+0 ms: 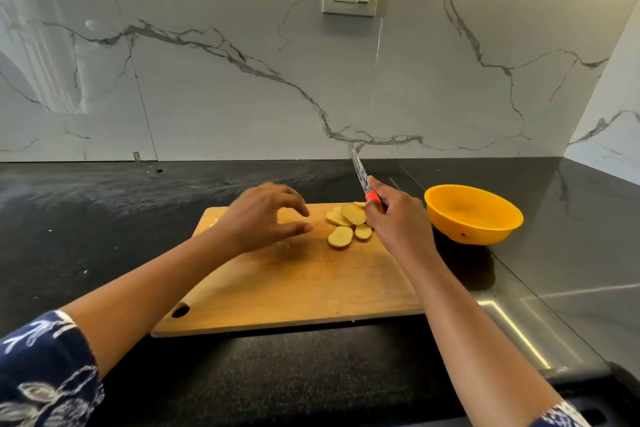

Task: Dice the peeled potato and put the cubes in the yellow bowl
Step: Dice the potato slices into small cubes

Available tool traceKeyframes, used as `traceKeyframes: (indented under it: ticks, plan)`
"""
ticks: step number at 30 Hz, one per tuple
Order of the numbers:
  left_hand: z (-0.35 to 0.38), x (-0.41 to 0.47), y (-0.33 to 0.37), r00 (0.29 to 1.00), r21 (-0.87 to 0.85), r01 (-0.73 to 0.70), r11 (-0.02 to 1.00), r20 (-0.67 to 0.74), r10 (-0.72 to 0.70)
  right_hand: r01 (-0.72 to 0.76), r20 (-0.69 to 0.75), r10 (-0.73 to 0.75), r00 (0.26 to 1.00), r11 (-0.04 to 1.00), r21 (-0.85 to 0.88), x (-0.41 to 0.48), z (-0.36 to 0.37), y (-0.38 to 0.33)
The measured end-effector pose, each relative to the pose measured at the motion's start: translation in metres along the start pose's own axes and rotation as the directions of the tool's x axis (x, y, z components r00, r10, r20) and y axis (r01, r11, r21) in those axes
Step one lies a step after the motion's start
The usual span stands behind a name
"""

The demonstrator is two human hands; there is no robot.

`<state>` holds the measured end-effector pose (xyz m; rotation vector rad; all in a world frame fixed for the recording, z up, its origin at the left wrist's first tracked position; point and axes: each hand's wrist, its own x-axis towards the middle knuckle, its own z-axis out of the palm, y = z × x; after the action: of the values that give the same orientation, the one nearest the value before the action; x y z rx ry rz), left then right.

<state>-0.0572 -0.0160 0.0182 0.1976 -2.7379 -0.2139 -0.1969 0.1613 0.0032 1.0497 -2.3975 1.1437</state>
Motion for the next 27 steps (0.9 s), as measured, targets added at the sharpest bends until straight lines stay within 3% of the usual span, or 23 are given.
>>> traceKeyframes:
  ticks: [4, 6, 14, 24, 27]
  plan:
    - [0.018, 0.025, 0.033, 0.968, 0.067, 0.007, 0.998, 0.25, -0.024, -0.032, -0.009, 0.032, 0.999, 0.999, -0.023, 0.002, -0.003, 0.001]
    - [0.025, 0.034, 0.04, 0.954, 0.067, 0.003, 0.998, 0.298, -0.023, -0.026, -0.01, 0.026, 1.0, 0.999, -0.031, 0.0, -0.004, 0.0]
    - [0.02, 0.037, 0.037, 0.938, -0.2, 0.093, 0.975, 0.345, -0.019, 0.011, 0.008, -0.011, 1.0, 0.999, -0.033, 0.001, -0.003, -0.001]
    - [-0.001, 0.012, 0.012, 0.902, -0.251, 0.003, 0.968, 0.418, 0.106, 0.033, 0.047, -0.033, 0.998, 0.999, 0.0, -0.001, -0.001, -0.003]
    - [-0.006, 0.008, 0.002, 0.938, -0.239, 0.0, 0.971, 0.338, 0.083, 0.034, 0.056, -0.033, 0.998, 0.999, -0.004, -0.001, -0.001, -0.003]
